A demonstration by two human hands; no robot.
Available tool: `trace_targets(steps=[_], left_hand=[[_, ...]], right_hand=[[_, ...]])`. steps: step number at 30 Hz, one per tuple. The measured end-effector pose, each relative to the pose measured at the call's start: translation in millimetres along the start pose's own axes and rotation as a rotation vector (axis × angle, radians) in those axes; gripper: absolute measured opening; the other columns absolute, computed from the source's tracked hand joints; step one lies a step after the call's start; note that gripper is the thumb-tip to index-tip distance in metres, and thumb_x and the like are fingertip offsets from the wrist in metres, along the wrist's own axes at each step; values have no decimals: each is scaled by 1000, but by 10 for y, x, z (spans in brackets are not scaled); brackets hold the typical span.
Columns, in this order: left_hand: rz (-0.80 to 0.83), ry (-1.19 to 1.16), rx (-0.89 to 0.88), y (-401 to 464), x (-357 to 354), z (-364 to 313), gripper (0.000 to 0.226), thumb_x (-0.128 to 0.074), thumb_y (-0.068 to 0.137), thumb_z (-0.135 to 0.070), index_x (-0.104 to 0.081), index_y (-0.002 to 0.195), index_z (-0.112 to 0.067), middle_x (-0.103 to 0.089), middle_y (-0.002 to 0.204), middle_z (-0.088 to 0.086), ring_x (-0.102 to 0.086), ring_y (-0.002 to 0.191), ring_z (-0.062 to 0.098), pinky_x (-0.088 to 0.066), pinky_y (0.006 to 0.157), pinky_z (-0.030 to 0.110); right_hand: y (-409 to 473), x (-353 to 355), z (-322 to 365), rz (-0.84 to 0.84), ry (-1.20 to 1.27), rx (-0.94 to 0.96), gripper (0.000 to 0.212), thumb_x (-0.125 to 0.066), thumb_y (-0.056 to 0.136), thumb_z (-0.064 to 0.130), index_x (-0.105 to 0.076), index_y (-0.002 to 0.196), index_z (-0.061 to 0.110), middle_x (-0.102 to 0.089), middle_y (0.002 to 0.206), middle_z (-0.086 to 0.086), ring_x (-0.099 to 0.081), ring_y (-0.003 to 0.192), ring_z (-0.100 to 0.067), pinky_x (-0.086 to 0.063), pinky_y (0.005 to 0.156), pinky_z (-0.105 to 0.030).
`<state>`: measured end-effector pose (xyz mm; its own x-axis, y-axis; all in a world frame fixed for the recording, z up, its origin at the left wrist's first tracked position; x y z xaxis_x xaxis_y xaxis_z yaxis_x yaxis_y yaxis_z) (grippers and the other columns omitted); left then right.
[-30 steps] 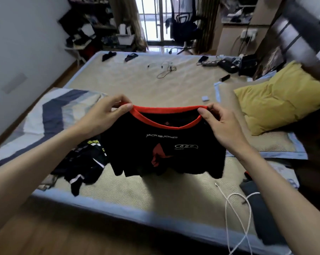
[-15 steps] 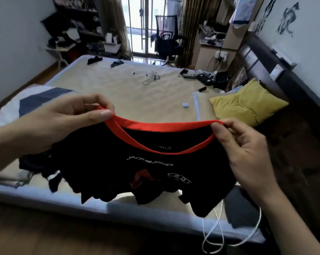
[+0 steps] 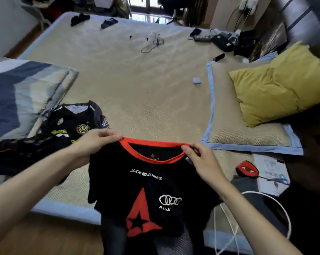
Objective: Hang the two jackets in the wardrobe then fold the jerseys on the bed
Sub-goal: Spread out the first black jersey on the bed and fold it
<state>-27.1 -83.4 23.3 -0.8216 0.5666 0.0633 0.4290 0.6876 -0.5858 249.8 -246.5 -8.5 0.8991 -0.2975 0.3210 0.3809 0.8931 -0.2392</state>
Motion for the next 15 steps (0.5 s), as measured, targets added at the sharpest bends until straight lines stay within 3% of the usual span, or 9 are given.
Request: trace_targets(steps=[4,6,9,13,15], left_hand=[[-86,23,88,1051,99,727,66,-95,40,-54,-81,87,-10,-77,92,12,-73,77,16,-57,69,21],[-143,65,129,1483,117,1122,55,-93,57,-46,-79,91,-4,-78,96,19,-73,85,23,-54,75,26],[-219,119,138,2012,127,1626,23,-81,83,-24,-77,93,-4,-77,90,22,-67,70,17,-50,58,17],[-259,150,105,2610,165,2085,23,-76,88,-25,-75,88,-2,-67,58,-4,-58,49,1,-43,49,12],[-248,165,55,2848,193,2218,35,-76,87,-36,-74,86,-1,-63,63,-1,-57,61,8,-43,60,22]], right_hand=[[728,-387,-933,69,-109,-137,19,-70,96,25,-71,83,11,-72,70,1,-61,63,1,-47,66,-25],[992,-582,-1330,55,-120,-185,19,-71,95,24,-70,79,14,-73,72,1,-61,62,1,-46,65,-25],[1299,-909,-1834,68,-127,-226,16,-70,96,23,-70,80,22,-71,73,18,-64,68,6,-42,63,-11],[1742,-1236,-2345,50,-149,-242,15,-68,97,31,-70,85,24,-72,79,13,-67,74,1,-44,67,-10],[1997,-1304,-2481,8,-190,-213,13,-67,97,33,-69,87,25,-70,75,13,-64,74,4,-43,69,-9]])
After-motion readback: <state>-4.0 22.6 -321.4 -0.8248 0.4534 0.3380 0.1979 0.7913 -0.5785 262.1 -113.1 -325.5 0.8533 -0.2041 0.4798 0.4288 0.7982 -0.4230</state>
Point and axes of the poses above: each hand's wrist, its own y-axis towards the middle knuckle, its own x-axis out of the back of the hand, z = x × y, the point moved 5 cm from there along y, towards the middle knuckle
